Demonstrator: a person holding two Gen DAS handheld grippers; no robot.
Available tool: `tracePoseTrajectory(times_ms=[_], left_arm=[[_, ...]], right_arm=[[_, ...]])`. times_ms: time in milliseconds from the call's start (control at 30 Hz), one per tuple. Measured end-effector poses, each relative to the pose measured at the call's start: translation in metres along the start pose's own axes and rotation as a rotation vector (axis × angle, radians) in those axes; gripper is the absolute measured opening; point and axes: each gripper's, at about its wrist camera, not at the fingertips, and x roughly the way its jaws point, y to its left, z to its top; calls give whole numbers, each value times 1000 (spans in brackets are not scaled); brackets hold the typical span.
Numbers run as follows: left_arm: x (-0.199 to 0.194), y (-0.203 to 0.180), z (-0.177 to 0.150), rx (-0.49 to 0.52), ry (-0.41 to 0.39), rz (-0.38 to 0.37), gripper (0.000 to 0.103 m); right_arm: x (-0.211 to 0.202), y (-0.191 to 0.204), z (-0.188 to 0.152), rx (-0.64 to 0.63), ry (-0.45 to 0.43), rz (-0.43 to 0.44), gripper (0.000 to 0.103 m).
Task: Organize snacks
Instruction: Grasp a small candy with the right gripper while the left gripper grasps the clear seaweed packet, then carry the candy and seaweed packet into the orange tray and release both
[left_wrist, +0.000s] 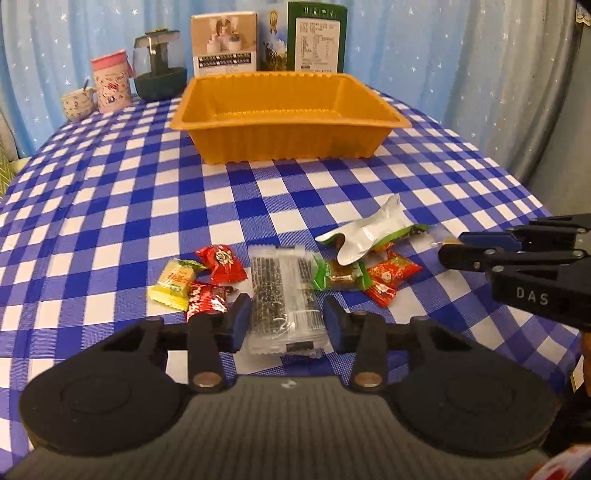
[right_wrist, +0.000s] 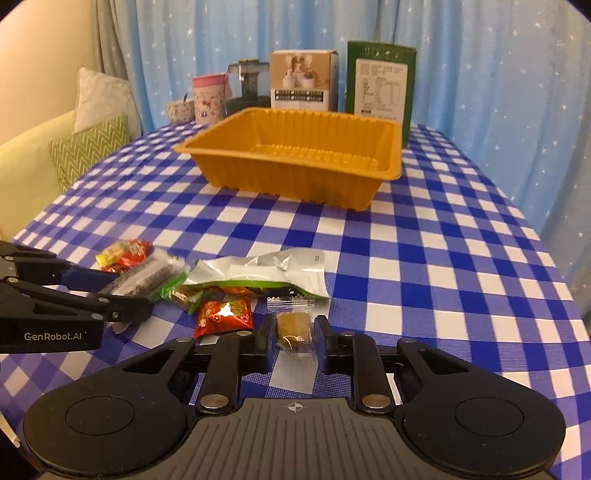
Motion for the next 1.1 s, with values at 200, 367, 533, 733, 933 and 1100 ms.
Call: tracePoseTrajectory(times_ms=[200, 367, 533, 733, 933, 1100], left_arm=[[-14, 2, 3, -3, -23, 8, 38], [-6, 2, 0, -7, 23, -5, 39], [2, 0, 2, 12, 23, 2, 45], [15, 3, 8, 1, 38, 8, 43], [14, -2, 6, 22, 45, 20, 34], [2, 2, 6, -8, 20, 30, 34]], right_arm=[[-15, 0, 2, 7, -41, -10, 22], [-10, 2, 1, 2, -20, 3, 22], [-6, 4, -1, 2, -5, 13, 22], [0, 2, -1, 15, 1, 11, 22], [1, 1, 1, 28, -4, 6, 22], [-5, 1, 4, 35, -35, -5, 22]])
